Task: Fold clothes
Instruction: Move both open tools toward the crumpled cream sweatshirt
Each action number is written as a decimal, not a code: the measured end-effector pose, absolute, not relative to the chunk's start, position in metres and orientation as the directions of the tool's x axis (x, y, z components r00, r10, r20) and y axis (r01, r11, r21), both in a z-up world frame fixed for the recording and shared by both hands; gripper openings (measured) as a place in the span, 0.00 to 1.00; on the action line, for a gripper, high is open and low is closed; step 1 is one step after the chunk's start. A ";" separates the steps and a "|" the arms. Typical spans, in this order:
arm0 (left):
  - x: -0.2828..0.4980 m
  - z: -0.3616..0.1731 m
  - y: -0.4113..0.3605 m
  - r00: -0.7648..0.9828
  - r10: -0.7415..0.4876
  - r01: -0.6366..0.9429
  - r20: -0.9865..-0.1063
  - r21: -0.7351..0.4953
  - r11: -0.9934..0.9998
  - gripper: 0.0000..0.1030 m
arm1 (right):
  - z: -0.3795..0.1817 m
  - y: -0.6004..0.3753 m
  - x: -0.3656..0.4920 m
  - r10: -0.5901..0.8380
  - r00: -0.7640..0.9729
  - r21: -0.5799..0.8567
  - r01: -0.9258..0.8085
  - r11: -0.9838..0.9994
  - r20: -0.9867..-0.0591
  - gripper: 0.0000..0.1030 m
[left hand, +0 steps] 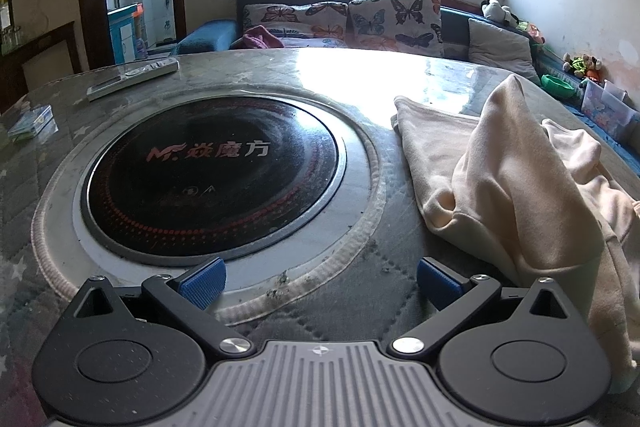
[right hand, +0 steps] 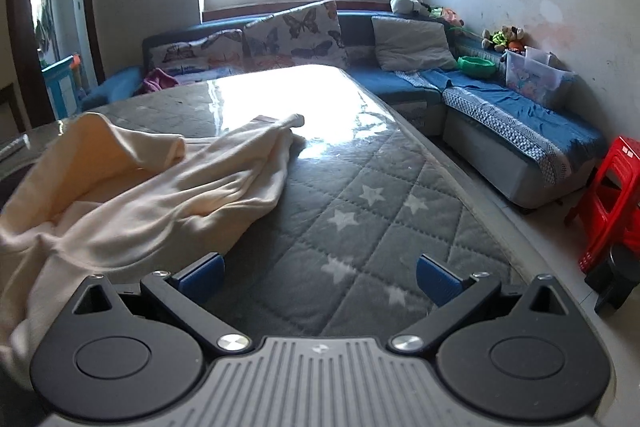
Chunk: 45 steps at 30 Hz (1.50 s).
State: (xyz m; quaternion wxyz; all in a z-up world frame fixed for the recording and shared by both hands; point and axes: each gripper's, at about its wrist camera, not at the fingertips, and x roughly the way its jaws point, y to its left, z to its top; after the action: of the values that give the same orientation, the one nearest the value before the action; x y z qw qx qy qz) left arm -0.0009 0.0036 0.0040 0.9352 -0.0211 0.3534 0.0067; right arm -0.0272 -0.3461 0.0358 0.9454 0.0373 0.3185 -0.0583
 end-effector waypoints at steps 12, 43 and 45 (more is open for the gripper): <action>-0.023 0.017 -0.006 0.736 -0.032 0.006 -0.676 -0.041 0.999 1.00 | 0.040 -0.310 -0.059 -0.038 0.808 0.004 0.050 0.999 -0.588 1.00; -0.055 0.028 -0.039 0.710 -0.039 0.054 -0.703 -0.001 0.999 1.00 | 0.050 -0.283 -0.091 0.040 0.828 0.037 -0.024 0.999 -0.559 1.00; -0.056 0.029 -0.041 0.710 -0.041 0.059 -0.704 0.002 0.998 1.00 | 0.050 -0.281 -0.091 0.045 0.828 0.038 -0.029 0.999 -0.559 1.00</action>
State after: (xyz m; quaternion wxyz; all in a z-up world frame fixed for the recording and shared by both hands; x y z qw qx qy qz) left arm -0.0564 -0.0405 0.0287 0.9245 0.0120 0.3802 -0.0270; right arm -0.0912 -0.2808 0.0499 0.9559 0.0140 0.2926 0.0193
